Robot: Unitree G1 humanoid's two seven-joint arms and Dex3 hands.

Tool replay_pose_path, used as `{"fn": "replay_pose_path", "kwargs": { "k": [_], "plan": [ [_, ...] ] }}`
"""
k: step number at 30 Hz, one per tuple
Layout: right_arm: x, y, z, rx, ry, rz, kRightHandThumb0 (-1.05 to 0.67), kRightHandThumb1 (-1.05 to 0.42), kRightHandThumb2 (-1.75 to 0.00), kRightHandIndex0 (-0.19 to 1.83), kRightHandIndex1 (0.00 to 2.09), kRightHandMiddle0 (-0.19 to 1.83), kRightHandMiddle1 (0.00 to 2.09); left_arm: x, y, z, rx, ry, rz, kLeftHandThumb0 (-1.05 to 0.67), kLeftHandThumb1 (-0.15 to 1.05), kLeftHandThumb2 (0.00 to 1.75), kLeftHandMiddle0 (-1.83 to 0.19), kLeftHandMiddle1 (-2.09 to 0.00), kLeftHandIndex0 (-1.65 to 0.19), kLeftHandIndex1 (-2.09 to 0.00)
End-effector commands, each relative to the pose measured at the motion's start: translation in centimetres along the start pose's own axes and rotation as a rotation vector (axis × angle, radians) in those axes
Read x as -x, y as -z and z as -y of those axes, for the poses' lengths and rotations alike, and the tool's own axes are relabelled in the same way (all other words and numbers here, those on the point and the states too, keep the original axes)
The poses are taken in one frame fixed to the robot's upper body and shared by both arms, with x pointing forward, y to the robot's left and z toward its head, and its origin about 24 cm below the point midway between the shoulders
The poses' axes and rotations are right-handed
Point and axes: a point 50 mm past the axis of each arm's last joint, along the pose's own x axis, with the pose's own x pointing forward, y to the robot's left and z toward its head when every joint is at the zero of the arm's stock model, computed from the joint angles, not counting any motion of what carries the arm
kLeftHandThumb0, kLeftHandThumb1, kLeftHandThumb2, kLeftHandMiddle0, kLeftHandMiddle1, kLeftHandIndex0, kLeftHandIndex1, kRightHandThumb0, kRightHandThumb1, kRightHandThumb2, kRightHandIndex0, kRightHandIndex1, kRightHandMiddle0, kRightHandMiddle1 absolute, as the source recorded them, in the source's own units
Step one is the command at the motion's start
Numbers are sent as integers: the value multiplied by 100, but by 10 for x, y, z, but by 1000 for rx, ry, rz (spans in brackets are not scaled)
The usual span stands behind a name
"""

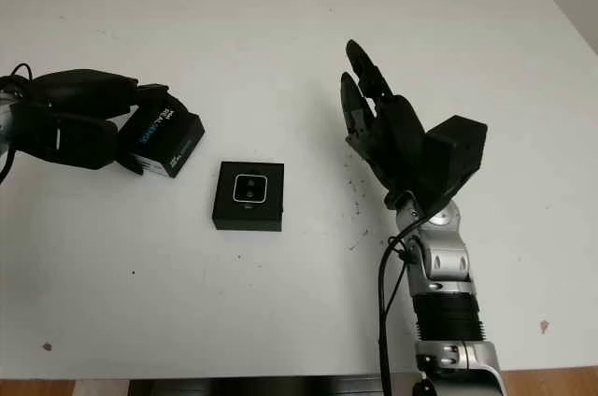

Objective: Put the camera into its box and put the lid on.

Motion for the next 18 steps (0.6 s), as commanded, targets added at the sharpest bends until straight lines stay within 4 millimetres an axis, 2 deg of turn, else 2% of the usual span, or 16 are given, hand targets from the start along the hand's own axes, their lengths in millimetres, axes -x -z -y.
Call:
{"fn": "replay_pose_path", "kwargs": {
  "k": [1,7,13,18],
  "plan": [
    [3,-1,0,-10,3,8,-55,-105,-59,-2,5,-7,17,0,1,3,18,-10,2,-29,105,11,-10,-149,-8,-138],
    [3,1,0,-10,-5,6,-55,-105,-58,-2,5,-7,18,-1,4,4,108,-43,-9,-35,105,14,-11,-152,-8,-146],
    [3,2,-1,-21,-5,0,-55,-105,-58,-1,5,-7,19,0,7,5,225,-64,-22,-38,105,15,-5,-167,1,-158],
    [2,3,-2,-22,-3,-11,-56,-105,-57,0,6,-6,21,3,9,2,329,-103,-17,-36,105,25,-1,-189,2,-173]
  ]
}}
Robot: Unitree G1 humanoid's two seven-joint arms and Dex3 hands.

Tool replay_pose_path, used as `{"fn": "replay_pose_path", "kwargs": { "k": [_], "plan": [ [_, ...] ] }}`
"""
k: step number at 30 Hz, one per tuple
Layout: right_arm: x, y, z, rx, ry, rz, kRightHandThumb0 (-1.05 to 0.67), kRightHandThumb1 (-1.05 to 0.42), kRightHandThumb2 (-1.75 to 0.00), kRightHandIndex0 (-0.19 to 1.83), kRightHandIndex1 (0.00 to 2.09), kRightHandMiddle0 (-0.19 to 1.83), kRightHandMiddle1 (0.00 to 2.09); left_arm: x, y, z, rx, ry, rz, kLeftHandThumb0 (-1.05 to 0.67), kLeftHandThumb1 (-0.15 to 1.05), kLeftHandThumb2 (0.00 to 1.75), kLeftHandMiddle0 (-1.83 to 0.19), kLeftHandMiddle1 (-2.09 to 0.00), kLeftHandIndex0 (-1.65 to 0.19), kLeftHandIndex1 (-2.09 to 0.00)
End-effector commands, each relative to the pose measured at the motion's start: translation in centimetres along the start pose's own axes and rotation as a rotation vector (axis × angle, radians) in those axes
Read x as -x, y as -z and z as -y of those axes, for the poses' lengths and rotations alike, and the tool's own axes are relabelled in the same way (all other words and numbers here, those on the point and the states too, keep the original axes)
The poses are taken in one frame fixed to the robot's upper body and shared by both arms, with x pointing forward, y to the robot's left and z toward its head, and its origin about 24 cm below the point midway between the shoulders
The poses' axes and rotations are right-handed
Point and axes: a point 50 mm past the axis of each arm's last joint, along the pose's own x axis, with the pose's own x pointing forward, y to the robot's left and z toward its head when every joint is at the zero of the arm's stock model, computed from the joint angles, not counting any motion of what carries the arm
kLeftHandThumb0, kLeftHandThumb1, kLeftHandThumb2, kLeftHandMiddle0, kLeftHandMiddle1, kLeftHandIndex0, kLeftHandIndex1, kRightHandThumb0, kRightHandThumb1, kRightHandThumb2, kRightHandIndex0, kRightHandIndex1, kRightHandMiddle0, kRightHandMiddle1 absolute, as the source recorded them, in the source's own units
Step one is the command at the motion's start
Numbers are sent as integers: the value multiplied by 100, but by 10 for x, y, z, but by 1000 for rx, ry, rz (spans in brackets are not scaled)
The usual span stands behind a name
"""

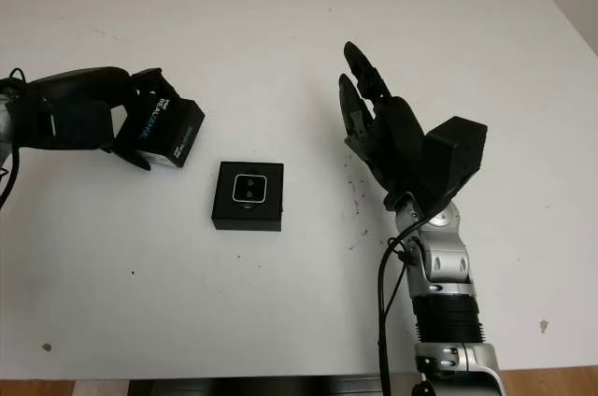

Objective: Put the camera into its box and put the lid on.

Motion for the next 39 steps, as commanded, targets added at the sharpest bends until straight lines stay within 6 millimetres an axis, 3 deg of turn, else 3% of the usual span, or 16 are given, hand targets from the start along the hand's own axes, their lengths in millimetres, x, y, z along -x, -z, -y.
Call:
{"fn": "replay_pose_path", "kwargs": {
  "k": [1,9,18,25,33,39],
  "plan": [
    [2,2,0,-8,3,-6,-56,-105,-57,0,6,-6,21,1,-3,-2,26,-23,18,-36,105,26,-2,-188,2,-173],
    [2,2,-3,-14,3,-20,-56,-105,-56,-1,5,-8,20,7,-14,-13,89,-77,10,-33,105,31,-8,-192,-1,-189],
    [2,2,-5,3,-11,-4,-55,-105,-57,-2,5,-10,19,18,-50,-23,-2,-34,-46,-29,105,26,-13,-187,-6,-199],
    [2,3,-8,-3,-8,0,-55,-105,-57,-1,5,-9,20,24,-73,-26,12,19,-74,-27,105,23,-26,-208,-20,-209],
    [2,5,-11,-15,-5,-11,-54,-105,-58,-1,5,-10,20,31,-90,-27,75,97,-100,-28,105,24,-32,-209,-30,-209],
    [3,7,-11,-17,-7,-13,-55,-105,-57,-1,5,-11,19,34,-95,-24,147,166,-93,-30,105,27,-51,-209,-46,-209]
  ]
}}
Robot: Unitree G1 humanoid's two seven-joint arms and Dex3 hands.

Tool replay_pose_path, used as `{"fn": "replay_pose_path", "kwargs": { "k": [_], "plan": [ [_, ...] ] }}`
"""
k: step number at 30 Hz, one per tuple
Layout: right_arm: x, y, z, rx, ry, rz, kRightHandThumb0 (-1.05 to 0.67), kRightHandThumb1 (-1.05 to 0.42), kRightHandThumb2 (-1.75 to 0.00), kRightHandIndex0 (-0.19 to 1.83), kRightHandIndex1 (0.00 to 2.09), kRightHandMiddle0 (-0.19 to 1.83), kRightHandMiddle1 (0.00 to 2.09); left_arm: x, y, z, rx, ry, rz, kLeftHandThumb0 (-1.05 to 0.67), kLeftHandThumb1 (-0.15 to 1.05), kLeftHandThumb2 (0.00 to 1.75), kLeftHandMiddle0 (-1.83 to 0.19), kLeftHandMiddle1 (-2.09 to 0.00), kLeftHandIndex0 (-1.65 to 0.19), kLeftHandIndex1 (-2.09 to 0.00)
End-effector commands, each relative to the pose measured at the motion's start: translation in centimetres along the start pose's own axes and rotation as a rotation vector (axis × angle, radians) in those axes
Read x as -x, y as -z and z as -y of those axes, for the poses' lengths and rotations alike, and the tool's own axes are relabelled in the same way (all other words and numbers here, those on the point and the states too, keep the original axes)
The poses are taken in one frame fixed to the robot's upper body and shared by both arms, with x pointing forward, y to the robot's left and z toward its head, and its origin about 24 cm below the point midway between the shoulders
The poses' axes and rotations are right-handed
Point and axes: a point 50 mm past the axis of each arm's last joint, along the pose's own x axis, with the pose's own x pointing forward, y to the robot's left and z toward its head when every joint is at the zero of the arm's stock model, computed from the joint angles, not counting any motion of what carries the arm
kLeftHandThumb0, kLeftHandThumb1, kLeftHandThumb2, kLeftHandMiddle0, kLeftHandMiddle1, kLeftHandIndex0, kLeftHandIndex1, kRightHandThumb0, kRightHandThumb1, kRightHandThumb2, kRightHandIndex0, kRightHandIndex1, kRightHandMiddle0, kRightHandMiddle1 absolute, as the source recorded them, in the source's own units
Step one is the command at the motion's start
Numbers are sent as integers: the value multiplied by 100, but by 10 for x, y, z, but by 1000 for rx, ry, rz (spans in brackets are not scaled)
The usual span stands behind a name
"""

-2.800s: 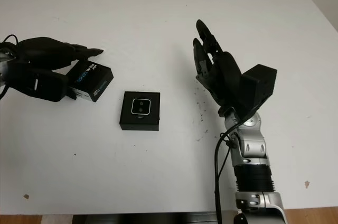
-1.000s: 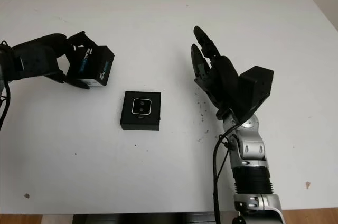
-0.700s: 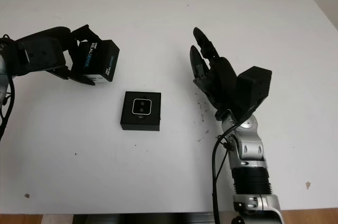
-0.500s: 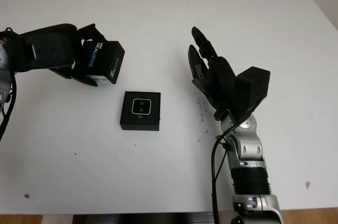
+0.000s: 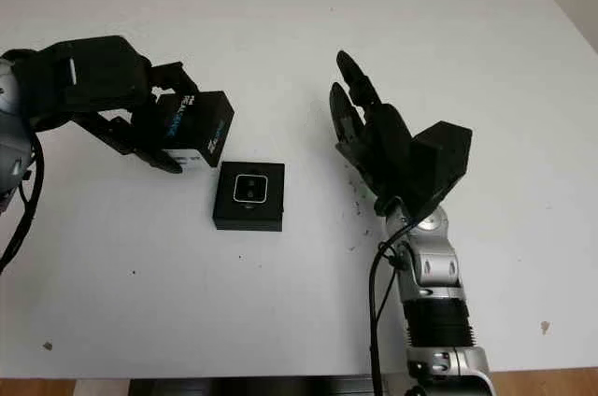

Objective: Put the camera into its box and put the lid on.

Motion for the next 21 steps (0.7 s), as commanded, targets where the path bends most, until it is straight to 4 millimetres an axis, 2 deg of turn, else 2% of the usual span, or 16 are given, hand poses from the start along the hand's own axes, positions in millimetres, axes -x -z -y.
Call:
{"fn": "replay_pose_path", "kwargs": {
  "k": [1,5,10,14,16,17,18,21],
  "plan": [
    [2,-1,-1,3,-6,13,-55,-105,-57,-2,5,-11,19,4,-9,-3,2,6,26,-31,105,27,-50,-209,-44,-209],
    [2,0,-1,0,-11,18,-56,-105,-55,-2,5,-11,18,7,-13,-1,33,20,34,-34,105,26,-46,-209,-33,-206],
    [1,1,-2,-3,-11,26,-55,-105,-55,-2,5,-11,18,11,-22,3,24,13,39,-33,105,27,-47,-209,-30,-206],
    [0,0,-3,-6,-13,25,-55,-105,-55,-2,5,-11,18,8,-26,10,32,1,46,-33,105,28,-32,-209,-28,-207],
    [0,0,-4,-6,-16,28,-56,-105,-55,-2,5,-11,18,5,-27,14,41,-8,46,-34,105,27,-18,-191,-31,-208],
    [0,0,-4,-6,-15,29,-56,-105,-55,-2,5,-11,18,4,-27,15,46,-14,45,-34,105,27,-17,-192,-32,-209],
    [0,0,-5,-7,-13,27,-55,-105,-55,-2,5,-11,18,3,-27,17,45,-18,37,-34,105,26,-17,-190,-32,-209],
    [0,0,-6,-13,-13,27,-55,-105,-56,-3,5,-12,18,-1,-28,21,27,-27,29,-35,105,26,-52,-207,-41,-209]
  ]
}}
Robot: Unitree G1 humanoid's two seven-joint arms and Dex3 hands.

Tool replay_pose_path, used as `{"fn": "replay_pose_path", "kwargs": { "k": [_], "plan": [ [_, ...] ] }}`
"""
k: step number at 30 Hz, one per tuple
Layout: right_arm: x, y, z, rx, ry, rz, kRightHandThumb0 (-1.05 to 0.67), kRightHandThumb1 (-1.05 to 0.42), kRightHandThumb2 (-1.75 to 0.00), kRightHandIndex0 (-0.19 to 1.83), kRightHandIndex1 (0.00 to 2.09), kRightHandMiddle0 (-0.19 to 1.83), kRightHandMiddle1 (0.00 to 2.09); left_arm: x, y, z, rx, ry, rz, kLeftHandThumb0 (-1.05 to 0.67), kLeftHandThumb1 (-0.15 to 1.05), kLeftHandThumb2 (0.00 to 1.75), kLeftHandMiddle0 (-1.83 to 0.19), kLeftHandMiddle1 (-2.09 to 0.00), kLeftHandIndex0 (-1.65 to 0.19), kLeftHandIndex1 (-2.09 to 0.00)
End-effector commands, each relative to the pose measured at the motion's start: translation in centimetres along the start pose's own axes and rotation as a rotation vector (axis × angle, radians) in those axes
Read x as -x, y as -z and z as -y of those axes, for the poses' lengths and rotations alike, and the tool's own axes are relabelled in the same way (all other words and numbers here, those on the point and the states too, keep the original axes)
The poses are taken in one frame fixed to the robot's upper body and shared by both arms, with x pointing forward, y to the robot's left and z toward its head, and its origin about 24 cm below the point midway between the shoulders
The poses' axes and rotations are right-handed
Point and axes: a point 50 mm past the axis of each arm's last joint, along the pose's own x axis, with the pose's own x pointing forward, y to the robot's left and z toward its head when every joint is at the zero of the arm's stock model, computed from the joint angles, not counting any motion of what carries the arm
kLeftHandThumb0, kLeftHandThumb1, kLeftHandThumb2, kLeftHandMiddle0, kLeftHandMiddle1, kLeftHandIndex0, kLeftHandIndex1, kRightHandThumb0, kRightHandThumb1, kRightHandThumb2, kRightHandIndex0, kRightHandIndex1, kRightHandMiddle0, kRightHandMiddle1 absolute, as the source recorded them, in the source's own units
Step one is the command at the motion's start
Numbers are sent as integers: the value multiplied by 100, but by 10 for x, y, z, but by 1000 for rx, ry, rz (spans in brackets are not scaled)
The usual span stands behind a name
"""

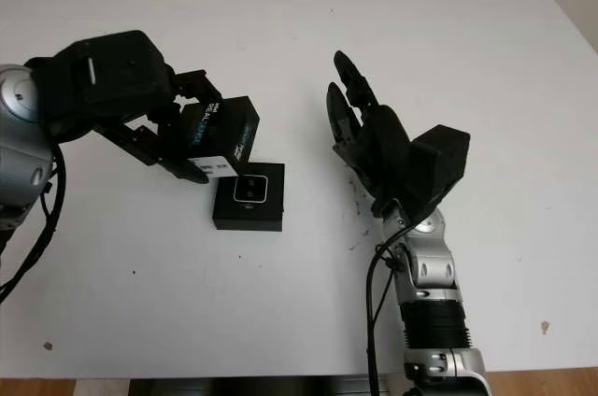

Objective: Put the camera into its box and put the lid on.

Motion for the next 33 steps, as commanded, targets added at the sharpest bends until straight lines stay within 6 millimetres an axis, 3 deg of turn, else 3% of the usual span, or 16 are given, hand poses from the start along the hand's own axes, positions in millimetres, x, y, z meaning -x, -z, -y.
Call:
{"fn": "replay_pose_path", "kwargs": {
  "k": [1,13,18,26,33],
  "plan": [
    [1,-1,-2,-2,-2,7,-55,-105,-55,-3,5,-12,18,-1,-2,5,-26,-7,10,-35,105,26,-65,-208,-46,-209],
    [-1,-1,-5,-11,6,15,-55,-105,-55,-4,4,-12,18,-6,-3,17,0,52,8,-31,105,28,-90,-209,-70,-209],
    [-2,-2,-5,-7,10,18,-55,-105,-54,-3,5,-11,19,-5,-3,19,8,77,-26,-32,105,28,-64,-209,-50,-209],
    [-4,-3,-7,-7,8,23,-55,-105,-54,-4,5,-11,18,-1,-3,21,30,109,-11,-31,105,26,-66,-209,-49,-209],
    [-6,-4,-12,-1,9,27,-54,-105,-57,-3,5,-11,19,0,0,27,22,131,4,-32,105,25,-38,-209,-33,-209]
  ]
}}
